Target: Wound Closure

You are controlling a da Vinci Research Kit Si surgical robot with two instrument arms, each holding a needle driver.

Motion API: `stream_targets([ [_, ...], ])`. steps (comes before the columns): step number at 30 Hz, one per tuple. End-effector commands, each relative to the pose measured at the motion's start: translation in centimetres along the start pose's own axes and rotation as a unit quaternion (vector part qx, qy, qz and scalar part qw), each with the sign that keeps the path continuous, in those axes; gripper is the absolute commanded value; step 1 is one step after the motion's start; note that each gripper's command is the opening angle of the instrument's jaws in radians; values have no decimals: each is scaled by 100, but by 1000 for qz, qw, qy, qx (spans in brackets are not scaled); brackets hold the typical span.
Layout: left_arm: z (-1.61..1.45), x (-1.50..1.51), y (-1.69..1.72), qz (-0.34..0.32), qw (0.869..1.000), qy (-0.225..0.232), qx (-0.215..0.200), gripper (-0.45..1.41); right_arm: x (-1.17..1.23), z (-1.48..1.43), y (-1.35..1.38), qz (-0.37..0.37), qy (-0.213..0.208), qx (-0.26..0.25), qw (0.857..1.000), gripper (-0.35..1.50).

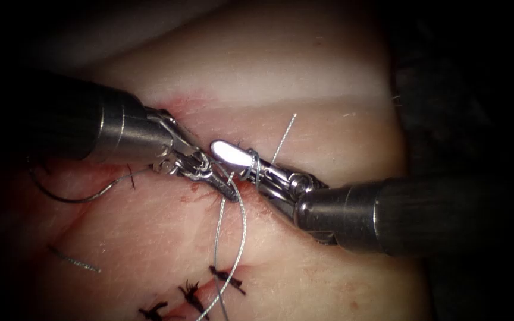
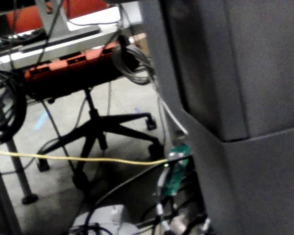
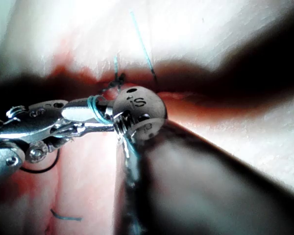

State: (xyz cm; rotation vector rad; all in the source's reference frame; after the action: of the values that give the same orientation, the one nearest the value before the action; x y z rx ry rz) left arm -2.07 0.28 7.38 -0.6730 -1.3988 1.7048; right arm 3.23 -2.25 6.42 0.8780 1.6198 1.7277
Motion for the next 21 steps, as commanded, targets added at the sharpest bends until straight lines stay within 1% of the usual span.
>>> stream_targets([
  [1,6,2,-4,0,1000,1,1,-45,-6,7,1,-25,3,-8,1000,-35],
  [2,7,3,-3,-1,1000,2,1,-45,-5,8,-1,-66,8,-47,997,-35],
  [3,8,4,-1,-1,1000,4,1,-45,-5,9,-2,-84,9,-72,994,-35],
  [4,8,4,-1,-1,1000,4,1,-45,-5,9,-2,-84,9,-72,994,-35],
  [5,8,5,0,-2,1000,4,1,-45,-4,10,-3,-98,8,-105,990,-35],
  [7,10,8,5,-4,1000,10,1,-45,-4,9,-4,-124,3,-150,981,-35],
  [8,11,13,10,-7,1000,12,0,-45,-2,7,-5,-150,-12,-192,970,-35],
  [9,11,16,12,-9,1000,12,-1,-45,-2,6,-5,-156,-19,-207,966,-35],
  [10,11,16,12,-9,1000,12,-1,-45,-2,6,-5,-156,-19,-207,966,-35],
  [11,12,22,16,-12,1000,17,-1,-45,-1,5,-6,-167,-32,-239,956,-35],
  [12,13,24,18,-13,1000,18,-1,-45,0,4,-7,-170,-35,-252,952,-35],
  [13,14,28,21,-15,1000,20,-1,-45,1,2,-8,-173,-44,-276,944,-35],
  [16,15,30,21,-16,1000,22,-1,-45,2,0,-9,-173,-48,-285,941,-35],
  [20,17,29,17,-14,1000,22,1,-45,9,-7,-16,-178,-33,-309,934,-35],
  [21,11,25,16,-13,1000,15,11,-45,10,-8,-17,-180,-28,-315,931,-35],
])
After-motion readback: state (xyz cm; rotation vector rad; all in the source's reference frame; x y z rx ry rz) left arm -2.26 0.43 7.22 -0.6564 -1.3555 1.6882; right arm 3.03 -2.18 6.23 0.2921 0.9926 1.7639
